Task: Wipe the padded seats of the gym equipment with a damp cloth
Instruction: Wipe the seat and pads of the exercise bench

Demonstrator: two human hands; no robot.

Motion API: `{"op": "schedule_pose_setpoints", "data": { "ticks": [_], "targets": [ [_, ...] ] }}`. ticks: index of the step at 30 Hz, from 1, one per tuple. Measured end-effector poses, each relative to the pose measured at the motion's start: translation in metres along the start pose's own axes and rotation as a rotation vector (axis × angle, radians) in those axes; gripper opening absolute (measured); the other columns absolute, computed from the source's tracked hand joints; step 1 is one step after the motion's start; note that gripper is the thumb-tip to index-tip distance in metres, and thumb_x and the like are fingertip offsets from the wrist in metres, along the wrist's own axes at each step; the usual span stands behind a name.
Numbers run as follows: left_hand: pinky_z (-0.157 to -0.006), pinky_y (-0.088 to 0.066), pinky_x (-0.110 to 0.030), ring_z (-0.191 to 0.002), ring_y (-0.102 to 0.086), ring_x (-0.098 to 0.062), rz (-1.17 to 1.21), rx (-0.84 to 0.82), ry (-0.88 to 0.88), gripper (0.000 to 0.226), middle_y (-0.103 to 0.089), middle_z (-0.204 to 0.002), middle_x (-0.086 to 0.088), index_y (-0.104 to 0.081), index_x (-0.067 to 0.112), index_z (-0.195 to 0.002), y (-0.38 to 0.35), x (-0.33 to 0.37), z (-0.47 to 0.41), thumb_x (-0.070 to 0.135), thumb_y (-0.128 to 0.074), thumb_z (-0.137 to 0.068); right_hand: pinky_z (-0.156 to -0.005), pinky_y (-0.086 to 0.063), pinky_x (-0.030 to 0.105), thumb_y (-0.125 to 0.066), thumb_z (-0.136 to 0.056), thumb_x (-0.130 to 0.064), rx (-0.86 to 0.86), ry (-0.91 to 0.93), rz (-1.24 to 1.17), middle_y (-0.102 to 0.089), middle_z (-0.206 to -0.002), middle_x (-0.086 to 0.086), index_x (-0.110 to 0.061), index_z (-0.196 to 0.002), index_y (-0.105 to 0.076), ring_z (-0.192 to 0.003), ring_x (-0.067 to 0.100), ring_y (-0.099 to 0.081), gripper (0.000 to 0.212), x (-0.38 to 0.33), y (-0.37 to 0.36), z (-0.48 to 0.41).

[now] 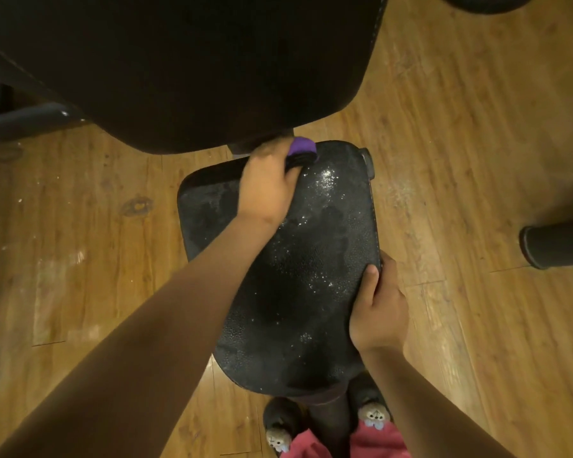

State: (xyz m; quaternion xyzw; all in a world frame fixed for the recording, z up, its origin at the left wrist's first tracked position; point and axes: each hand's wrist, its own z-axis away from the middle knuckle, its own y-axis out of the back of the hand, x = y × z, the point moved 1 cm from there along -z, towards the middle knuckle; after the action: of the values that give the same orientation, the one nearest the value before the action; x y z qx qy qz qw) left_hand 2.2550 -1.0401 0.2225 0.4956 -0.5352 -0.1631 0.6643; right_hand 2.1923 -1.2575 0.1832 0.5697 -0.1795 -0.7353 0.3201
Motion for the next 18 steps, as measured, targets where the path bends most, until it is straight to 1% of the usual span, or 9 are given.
{"op": "schedule_pose_setpoints", "data": {
  "ticks": [2, 5, 8, 10, 12, 14, 16, 18],
  "targets": [
    [-0.102, -0.045, -0.037, -0.114, -0.059, -0.022, -0.02, -0.04, -0.027, 0.039, -0.064, -0.121, -0.007, -0.058, 0.014, -0.128, -0.003, 0.005, -0.008, 0.013, -0.063, -0.089, -0.063, -0.038, 0.031, -0.017, -0.094, -0.049, 0.003, 0.01, 0.0, -0.068, -0.095, 0.002, -0.026, -0.134, -0.041, -0.081, 0.027, -0.064, 0.052, 0.002, -0.001, 0.0],
    [-0.1, -0.046, -0.043, -0.114, -0.06, -0.024, -0.049, -0.087, -0.052, 0.043, -0.064, -0.123, -0.007, -0.056, 0.016, -0.132, 0.006, -0.013, -0.008, 0.013, -0.062, -0.089, -0.064, -0.04, 0.031, -0.016, -0.093, -0.05, 0.003, 0.02, -0.017, -0.068, -0.095, 0.001, -0.03, -0.133, -0.04, -0.08, 0.026, -0.063, 0.051, 0.004, -0.001, -0.001],
    [-0.098, -0.048, -0.043, -0.11, -0.061, -0.023, -0.014, -0.004, 0.012, 0.039, -0.066, -0.119, -0.005, -0.059, 0.017, -0.128, 0.007, -0.025, -0.001, 0.018, -0.062, -0.089, -0.065, -0.041, 0.03, -0.015, -0.091, -0.053, -0.016, 0.017, -0.029, -0.068, -0.103, 0.0, -0.029, -0.134, -0.04, -0.086, 0.025, -0.064, 0.055, 0.003, -0.002, -0.001],
    [-0.098, -0.048, -0.043, -0.109, -0.062, -0.021, 0.033, 0.043, 0.064, 0.036, -0.067, -0.116, -0.004, -0.061, 0.017, -0.125, 0.001, -0.018, -0.002, 0.018, -0.063, -0.088, -0.066, -0.04, 0.029, -0.014, -0.091, -0.053, -0.015, 0.021, -0.034, -0.067, -0.108, -0.001, -0.028, -0.135, -0.04, -0.09, 0.025, -0.064, 0.057, 0.002, -0.001, -0.001],
    [-0.099, -0.048, -0.041, -0.109, -0.061, -0.02, 0.053, 0.012, 0.041, 0.037, -0.067, -0.116, -0.004, -0.062, 0.016, -0.125, -0.011, 0.0, -0.008, 0.015, -0.065, -0.088, -0.066, -0.039, 0.028, -0.015, -0.092, -0.052, -0.016, 0.027, -0.036, -0.067, -0.111, -0.002, -0.027, -0.135, -0.041, -0.092, 0.025, -0.064, 0.056, 0.003, 0.0, -0.002],
    [-0.1, -0.047, -0.037, -0.109, -0.061, -0.018, 0.063, -0.049, -0.036, 0.038, -0.067, -0.116, -0.005, -0.062, 0.016, -0.125, -0.022, 0.026, -0.016, 0.014, -0.065, -0.088, -0.066, -0.04, 0.029, -0.014, -0.091, -0.053, -0.025, 0.024, -0.036, -0.067, -0.111, -0.002, -0.026, -0.136, -0.041, -0.092, 0.025, -0.064, 0.058, 0.003, -0.001, -0.002],
    [-0.099, -0.047, -0.032, -0.108, -0.062, -0.017, 0.069, -0.096, -0.085, 0.036, -0.068, -0.115, -0.004, -0.062, 0.016, -0.125, -0.029, 0.046, -0.024, 0.014, -0.065, -0.089, -0.068, -0.047, 0.034, -0.013, -0.09, -0.055, -0.032, 0.018, -0.036, -0.068, -0.11, 0.0, -0.027, -0.136, -0.04, -0.092, 0.026, -0.065, 0.06, 0.003, -0.001, -0.001],
    [-0.099, -0.046, -0.028, -0.109, -0.062, -0.017, 0.055, -0.156, -0.106, 0.037, -0.068, -0.116, -0.003, -0.061, 0.018, -0.126, -0.026, 0.048, -0.028, 0.014, -0.064, -0.089, -0.071, -0.051, 0.04, -0.013, -0.091, -0.055, -0.031, 0.009, -0.033, -0.068, -0.11, 0.0, -0.029, -0.136, -0.038, -0.091, 0.027, -0.065, 0.057, 0.002, -0.001, -0.001]
  ]
}}
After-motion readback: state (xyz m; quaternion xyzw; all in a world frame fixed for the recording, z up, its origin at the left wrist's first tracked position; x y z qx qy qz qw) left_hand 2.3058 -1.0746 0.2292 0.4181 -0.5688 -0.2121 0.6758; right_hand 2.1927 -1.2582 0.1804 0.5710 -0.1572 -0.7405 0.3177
